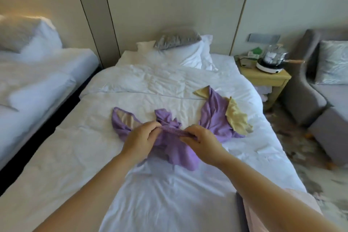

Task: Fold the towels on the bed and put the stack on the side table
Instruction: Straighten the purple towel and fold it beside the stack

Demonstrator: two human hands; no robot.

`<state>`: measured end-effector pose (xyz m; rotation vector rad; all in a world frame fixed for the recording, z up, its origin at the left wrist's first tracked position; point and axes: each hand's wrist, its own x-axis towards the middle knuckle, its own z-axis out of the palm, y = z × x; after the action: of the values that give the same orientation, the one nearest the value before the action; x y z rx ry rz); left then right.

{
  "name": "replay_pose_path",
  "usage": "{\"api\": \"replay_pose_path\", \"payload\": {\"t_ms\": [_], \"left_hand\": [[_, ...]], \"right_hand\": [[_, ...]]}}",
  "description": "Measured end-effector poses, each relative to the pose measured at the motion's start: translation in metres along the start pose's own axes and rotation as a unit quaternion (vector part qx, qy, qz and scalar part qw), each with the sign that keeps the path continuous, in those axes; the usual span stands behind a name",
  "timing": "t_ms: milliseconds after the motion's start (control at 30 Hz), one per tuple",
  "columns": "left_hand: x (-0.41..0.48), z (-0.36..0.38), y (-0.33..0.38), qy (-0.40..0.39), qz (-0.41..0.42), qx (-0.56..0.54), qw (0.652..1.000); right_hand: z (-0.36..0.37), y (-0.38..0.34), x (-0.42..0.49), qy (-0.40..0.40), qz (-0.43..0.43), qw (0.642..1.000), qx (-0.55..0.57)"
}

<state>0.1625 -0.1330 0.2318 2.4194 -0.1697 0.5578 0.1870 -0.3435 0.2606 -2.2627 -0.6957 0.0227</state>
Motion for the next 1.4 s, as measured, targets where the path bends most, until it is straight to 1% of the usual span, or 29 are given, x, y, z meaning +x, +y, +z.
{"api": "replay_pose_path", "payload": {"t_ms": [67, 167, 267, 367, 467, 533, 667, 767, 833, 867, 900, 933, 967, 1000, 1033, 1100, 1133, 1167, 1200, 1300, 1333, 1400], "left_hand": [[0.011, -0.036, 0.033, 0.031, 0.0, -0.03, 0.999], [0.025, -0.086, 0.082, 0.039, 0.031, -0.071, 0.996], [0.03, -0.123, 0.115, 0.065, 0.057, -0.075, 0.993], [0.032, -0.155, 0.129, 0.108, 0.054, -0.076, 0.99], [0.036, -0.187, 0.123, 0.146, 0.039, -0.07, 0.986], [0.038, -0.207, 0.11, 0.163, 0.013, -0.074, 0.984], [0.043, -0.237, 0.072, 0.19, -0.042, -0.078, 0.978], [0.054, -0.254, 0.045, 0.204, -0.076, -0.112, 0.97], [0.063, -0.263, 0.032, 0.176, -0.085, -0.127, 0.973], [0.066, -0.264, 0.026, 0.139, -0.091, -0.139, 0.976], [0.069, -0.264, 0.022, 0.084, -0.098, -0.133, 0.983], [0.07, -0.261, 0.018, 0.024, -0.095, -0.103, 0.99], [0.069, -0.256, 0.016, -0.033, -0.085, -0.06, 0.994], [0.066, -0.249, 0.017, -0.074, -0.071, -0.041, 0.994], [0.062, -0.24, 0.021, -0.111, -0.054, -0.055, 0.991], [0.048, -0.221, 0.034, -0.186, -0.025, -0.142, 0.972], [0.04, -0.212, 0.042, -0.208, -0.012, -0.184, 0.961], [0.034, -0.202, 0.047, -0.216, -0.002, -0.209, 0.954], [0.028, -0.193, 0.051, -0.215, 0.007, -0.211, 0.954], [0.02, -0.169, 0.057, -0.166, 0.032, -0.154, 0.974], [0.02, -0.165, 0.059, -0.147, 0.038, -0.163, 0.975], [0.024, -0.166, 0.066, -0.125, 0.037, -0.226, 0.965]], "right_hand": [[-0.029, -0.02, -0.002, 0.017, -0.009, 1.0, 0.024], [-0.056, -0.046, -0.007, 0.035, -0.025, 0.997, 0.063], [-0.066, -0.059, -0.01, 0.029, -0.032, 0.998, 0.049], [-0.065, -0.058, -0.013, 0.02, -0.01, 0.999, 0.031], [-0.064, -0.055, -0.014, 0.022, 0.026, 0.999, 0.02], [-0.069, -0.063, -0.01, 0.034, 0.034, 0.998, 0.032], [-0.085, -0.109, 0.008, 0.095, 0.023, 0.992, 0.074], [-0.094, -0.154, 0.019, 0.137, 0.022, 0.983, 0.118], [-0.096, -0.18, 0.027, 0.169, 0.025, 0.971, 0.168], [-0.096, -0.193, 0.031, 0.187, 0.029, 0.961, 0.2], [-0.096, -0.204, 0.034, 0.208, 0.036, 0.95, 0.228], [-0.094, -0.214, 0.037, 0.231, 0.045, 0.94, 0.246], [-0.091, -0.223, 0.039, 0.248, 0.055, 0.934, 0.25], [-0.085, -0.23, 0.041, 0.257, 0.065, 0.933, 0.244], [-0.079, -0.236, 0.042, 0.26, 0.074, 0.934, 0.233], [-0.064, -0.242, 0.042, 0.262, 0.088, 0.937, 0.214], [-0.058, -0.244, 0.041, 0.268, 0.096, 0.935, 0.211], [-0.054, -0.245, 0.039, 0.28, 0.104, 0.93, 0.214], [-0.053, -0.247, 0.037, 0.295, 0.115, 0.923, 0.22], [-0.056, -0.246, 0.027, 0.331, 0.134, 0.901, 0.246], [-0.058, -0.243, 0.022, 0.334, 0.13, 0.899, 0.253], [-0.062, -0.237, 0.012, 0.344, 0.109, 0.897, 0.254]]}}
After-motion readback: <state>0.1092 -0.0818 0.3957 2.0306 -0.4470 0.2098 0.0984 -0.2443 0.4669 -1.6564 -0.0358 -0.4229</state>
